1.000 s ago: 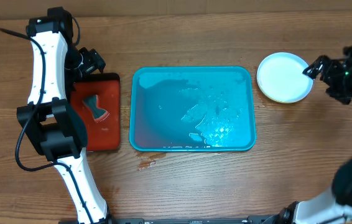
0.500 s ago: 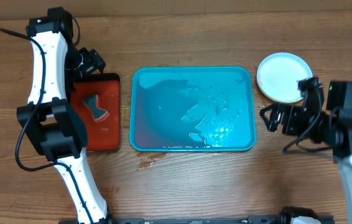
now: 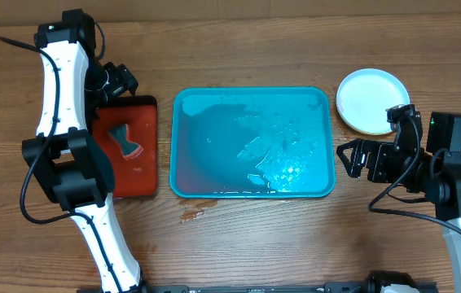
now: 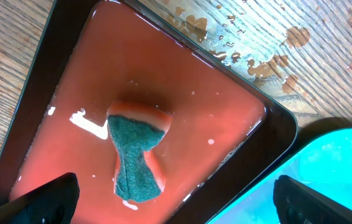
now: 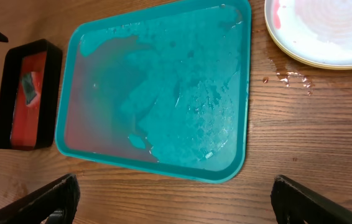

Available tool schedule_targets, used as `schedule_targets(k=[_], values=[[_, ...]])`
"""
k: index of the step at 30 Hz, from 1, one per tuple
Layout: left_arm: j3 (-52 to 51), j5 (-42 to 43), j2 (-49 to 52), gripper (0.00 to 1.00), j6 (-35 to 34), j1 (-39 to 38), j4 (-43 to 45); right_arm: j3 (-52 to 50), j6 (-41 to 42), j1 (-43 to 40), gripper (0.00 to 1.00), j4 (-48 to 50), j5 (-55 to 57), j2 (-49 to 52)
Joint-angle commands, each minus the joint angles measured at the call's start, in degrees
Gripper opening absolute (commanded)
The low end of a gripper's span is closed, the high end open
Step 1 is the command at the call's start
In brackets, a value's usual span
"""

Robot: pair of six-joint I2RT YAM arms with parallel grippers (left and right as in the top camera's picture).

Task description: Clean dirty plates on tray and stack at the side

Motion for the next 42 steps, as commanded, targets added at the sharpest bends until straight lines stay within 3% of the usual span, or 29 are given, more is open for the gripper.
schedule_targets(k=[1,7,12,20,31,36,42], values=[[0.4,0.6,-1.0,1.0,0.4,-0.1,0.1,-0.2,-0.6,0.4,1.0,-0.1,-0.3,-0.2],[0.4,0.6,-1.0,1.0,0.4,-0.1,0.1,-2.3,-0.6,1.8,1.0,0.3,0.8,-0.2],[0.4,0.6,-1.0,1.0,0.4,-0.1,0.9,-10.8,-0.6,3.9,1.0,11.3,0.7,-4.3],[0.4,0.6,-1.0,1.0,0.4,-0.1,1.0,-33.8,-0.5,5.9,1.0,38.9,-1.9,-25.3],[0.4,0.6,-1.0,1.0,0.4,-0.1,1.0,-54.0,2.6,6.2,1.0,56.3,5.2,-51.8],[0.4,0.6,-1.0,1.0,0.4,-0.1,1.0,-59.1,6.1,6.2,1.0,63.0,10.3,-56.7],[0.4,0.6,-1.0,1.0,0.4,-0.1,1.0,-62.0,9.3,6.3,1.0,63.9,15.5,-60.3]])
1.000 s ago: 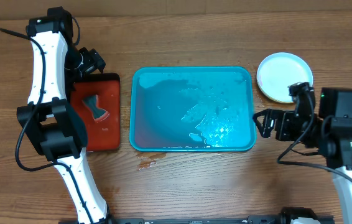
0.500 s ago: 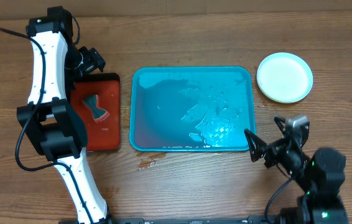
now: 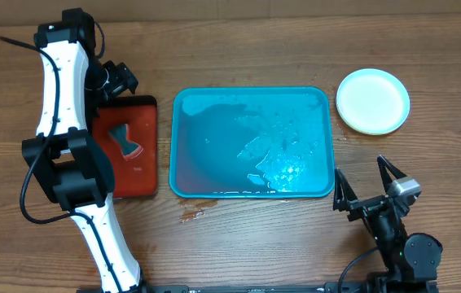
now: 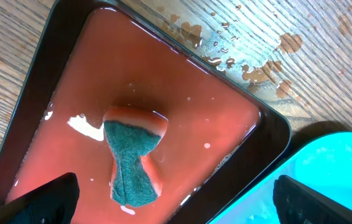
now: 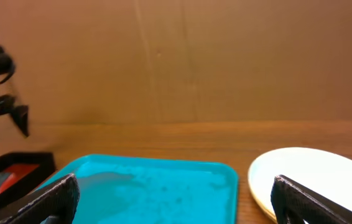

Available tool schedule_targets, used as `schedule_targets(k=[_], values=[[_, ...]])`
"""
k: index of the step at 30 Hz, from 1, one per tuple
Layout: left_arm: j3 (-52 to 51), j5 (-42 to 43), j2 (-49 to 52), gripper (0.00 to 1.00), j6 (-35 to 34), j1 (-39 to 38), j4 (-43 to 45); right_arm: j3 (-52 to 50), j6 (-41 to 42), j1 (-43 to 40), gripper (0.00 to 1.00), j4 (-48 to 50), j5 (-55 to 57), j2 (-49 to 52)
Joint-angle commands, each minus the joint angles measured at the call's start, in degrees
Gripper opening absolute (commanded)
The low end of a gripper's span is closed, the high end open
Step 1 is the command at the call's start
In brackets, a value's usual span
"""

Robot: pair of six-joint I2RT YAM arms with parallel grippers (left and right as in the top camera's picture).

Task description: Clean dirty plates on tray and stack at the side

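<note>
A wet turquoise tray (image 3: 251, 143) lies mid-table with no plates on it. White plates (image 3: 372, 101) rest stacked at the back right, also seen from the right wrist (image 5: 316, 177). My left gripper (image 4: 175, 202) hangs open over a black-rimmed red basin (image 3: 137, 175), above a green-and-orange sponge (image 4: 134, 163) in soapy water. My right gripper (image 3: 370, 185) stands open near the table's front right, level with the tray's near right corner, with nothing between its fingers (image 5: 45, 202).
Water drops (image 4: 244, 56) spot the wood beside the basin, and a wet patch (image 3: 194, 215) lies in front of the tray. A cardboard wall (image 5: 176, 56) stands along the table's far edge.
My right arm has drawn back from beside the plates to the table's front right, its camera now looking level across the tray. The left gripper has barely shifted over the sponge.
</note>
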Motion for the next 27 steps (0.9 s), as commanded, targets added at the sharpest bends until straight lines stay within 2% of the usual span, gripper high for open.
schedule_targets(k=[1,10,19,27], values=[[0.4,0.4,-1.0,1.0,0.4,-0.1,0.0,-0.9,3.2,0.3,1.0,0.4,5.1,-1.4],[0.4,0.4,-1.0,1.0,0.4,-0.1,0.0,-0.9,4.3,0.3,1.0,1.0,10.8,-1.4],[0.4,0.4,-1.0,1.0,0.4,-0.1,0.0,-0.9,4.3,0.3,1.0,-5.5,11.0,-1.4],[0.4,0.4,-1.0,1.0,0.4,-0.1,0.0,-0.9,3.6,0.2,1.0,-5.5,11.5,-1.4]])
